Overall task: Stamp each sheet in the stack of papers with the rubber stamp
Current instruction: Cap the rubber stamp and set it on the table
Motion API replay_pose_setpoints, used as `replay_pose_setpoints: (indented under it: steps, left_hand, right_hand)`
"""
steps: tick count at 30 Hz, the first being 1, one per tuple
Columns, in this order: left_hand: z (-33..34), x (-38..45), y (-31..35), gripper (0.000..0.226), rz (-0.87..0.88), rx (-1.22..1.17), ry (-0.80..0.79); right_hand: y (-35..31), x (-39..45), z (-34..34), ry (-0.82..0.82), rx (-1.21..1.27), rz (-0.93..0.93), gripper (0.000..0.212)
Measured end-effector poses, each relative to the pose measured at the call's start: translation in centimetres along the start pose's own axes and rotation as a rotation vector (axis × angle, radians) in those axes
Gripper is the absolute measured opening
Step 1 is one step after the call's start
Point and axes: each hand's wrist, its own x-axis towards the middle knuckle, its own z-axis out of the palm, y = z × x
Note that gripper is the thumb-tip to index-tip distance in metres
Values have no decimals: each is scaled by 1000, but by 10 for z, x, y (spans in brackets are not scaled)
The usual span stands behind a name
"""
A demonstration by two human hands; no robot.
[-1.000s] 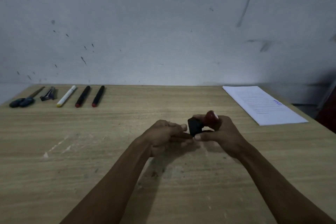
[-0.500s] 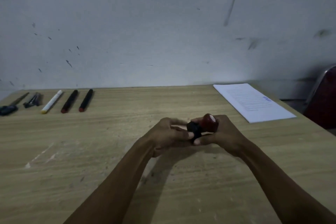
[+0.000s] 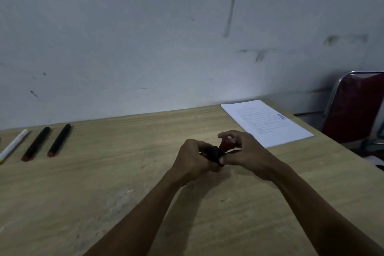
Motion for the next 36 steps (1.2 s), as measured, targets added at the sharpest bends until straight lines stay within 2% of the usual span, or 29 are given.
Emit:
replay_pose_setpoints:
  steps: [3, 7, 9, 12, 13, 18, 24, 25, 28, 36]
  left_hand:
    - [11, 27, -9, 34, -27, 10, -4]
    - [23, 63, -9, 26, -6, 40, -5]
    - [27, 85, -9, 36, 12, 87, 39]
    - [29, 121, -13, 73, 40, 202, 132]
    - [29, 134, -14, 72, 56, 242, 140]
    - [27, 186, -20, 21, 62, 297, 141]
    - [28, 233, -29, 14, 41, 307, 113]
    - [29, 241, -32, 19, 33, 309, 118]
    - [31, 257, -39, 66, 29, 317, 146]
    - [33, 268, -43, 68, 11, 307, 157]
  right_hand:
    - [10, 15, -8, 209, 161, 66, 29]
    - [24, 47, -17, 365, -47, 12, 26]
    - [31, 65, -22, 403, -115, -12, 28]
    - [37, 98, -30, 426, -217, -50, 32]
    - [40, 111, -32, 430, -248, -59, 33]
    - [55, 169, -40, 441, -304, -43, 35]
    - [75, 222, -46, 455, -332, -69, 34]
    - [79, 231, -47, 451, -342, -72, 35]
    - [85, 248, -46, 443, -362, -67, 40]
    - [87, 261, -48, 436, -421, -82, 40]
